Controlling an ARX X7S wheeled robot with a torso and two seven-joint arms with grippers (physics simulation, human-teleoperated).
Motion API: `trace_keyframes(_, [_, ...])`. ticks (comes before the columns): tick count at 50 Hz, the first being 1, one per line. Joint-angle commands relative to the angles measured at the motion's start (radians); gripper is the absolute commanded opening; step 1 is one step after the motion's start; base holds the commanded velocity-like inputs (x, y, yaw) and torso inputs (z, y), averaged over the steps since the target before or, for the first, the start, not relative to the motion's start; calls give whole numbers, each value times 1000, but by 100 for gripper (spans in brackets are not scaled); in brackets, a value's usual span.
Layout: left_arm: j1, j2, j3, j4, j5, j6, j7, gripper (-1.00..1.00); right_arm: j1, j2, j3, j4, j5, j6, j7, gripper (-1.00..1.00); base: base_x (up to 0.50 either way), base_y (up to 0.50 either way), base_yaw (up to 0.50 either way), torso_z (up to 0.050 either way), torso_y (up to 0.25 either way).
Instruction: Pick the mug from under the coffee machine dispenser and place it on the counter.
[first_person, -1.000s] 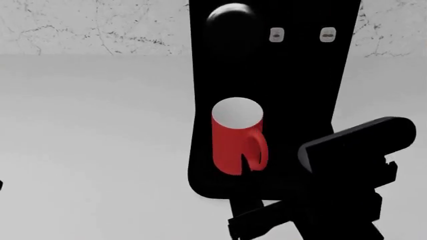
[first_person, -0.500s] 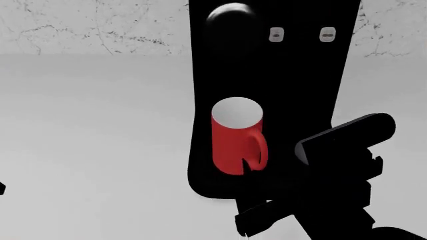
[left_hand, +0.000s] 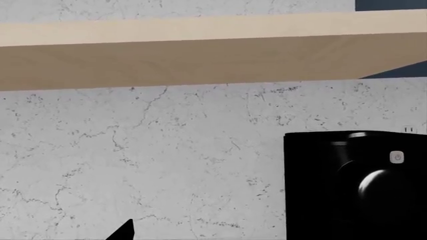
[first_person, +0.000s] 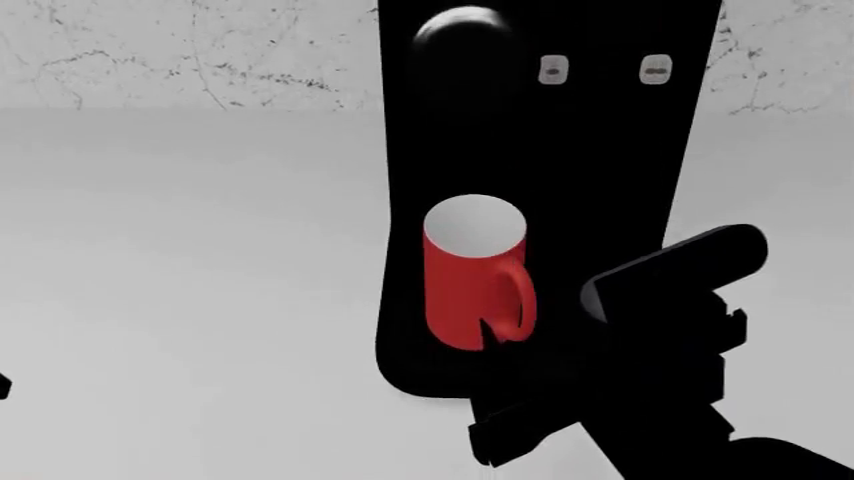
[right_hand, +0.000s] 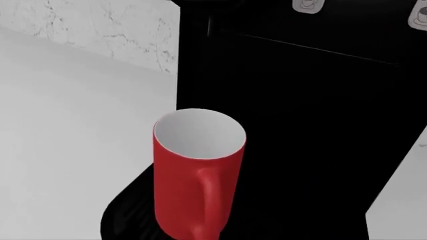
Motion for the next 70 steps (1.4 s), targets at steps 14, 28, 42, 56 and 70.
trace_keyframes(14, [13, 11, -24, -1, -13, -19, -4, 100, 0, -54, -16, 97, -30, 0, -41, 100, 0, 0, 0, 0, 0])
trace_keyframes(28, [11, 15, -26, -4, -22, -23, -8, 100, -7, -72, -4, 129, -20, -23, -58, 100, 0, 0, 0, 0, 0])
trace_keyframes(42, [16, 18, -31, -5, -19, -27, 0, 100, -11, -94, 0, 172, -30, -40, -73, 100, 0, 0, 0, 0, 0])
trace_keyframes(56, [27, 19, -40, -1, -28, -29, -10, 100, -27, -110, 3, 195, -33, -59, -82, 100, 0, 0, 0, 0, 0])
trace_keyframes(70, [37, 23, -57, -2, -33, -39, -5, 100, -42, -103, 17, 160, -22, -88, -93, -100, 0, 0, 0, 0, 0])
